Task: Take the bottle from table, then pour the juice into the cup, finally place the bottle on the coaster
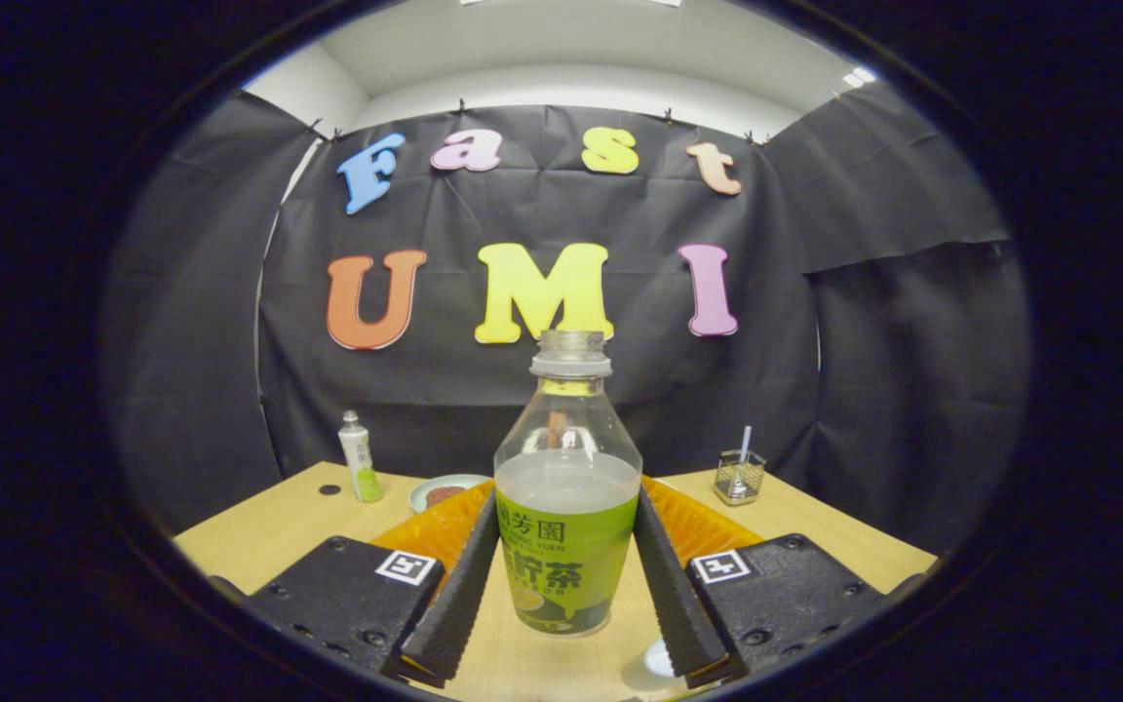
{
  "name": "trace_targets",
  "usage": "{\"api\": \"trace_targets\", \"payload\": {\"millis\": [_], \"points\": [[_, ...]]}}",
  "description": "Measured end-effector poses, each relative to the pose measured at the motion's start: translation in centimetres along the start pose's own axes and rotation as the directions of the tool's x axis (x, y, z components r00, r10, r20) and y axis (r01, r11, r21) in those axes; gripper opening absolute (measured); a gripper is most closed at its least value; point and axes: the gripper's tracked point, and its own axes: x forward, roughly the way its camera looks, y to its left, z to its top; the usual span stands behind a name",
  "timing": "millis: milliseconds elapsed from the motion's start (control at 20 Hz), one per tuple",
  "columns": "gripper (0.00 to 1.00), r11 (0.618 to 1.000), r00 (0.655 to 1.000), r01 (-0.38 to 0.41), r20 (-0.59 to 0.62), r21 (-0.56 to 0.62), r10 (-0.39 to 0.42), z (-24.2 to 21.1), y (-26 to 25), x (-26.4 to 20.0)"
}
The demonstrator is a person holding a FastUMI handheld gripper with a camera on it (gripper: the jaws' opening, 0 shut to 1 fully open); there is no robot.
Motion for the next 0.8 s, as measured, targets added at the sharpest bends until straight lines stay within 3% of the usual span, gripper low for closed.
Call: {"api": "trace_targets", "payload": {"millis": [400, 800], "points": [[0.81, 0.996, 0.999, -0.022, -0.028, -0.085, 0.020, -5.0, 2.0, 5.3], [0.81, 0.994, 0.999, 0.000, -0.052, -0.105, -0.006, -8.1, 0.7, 9.2]]}}
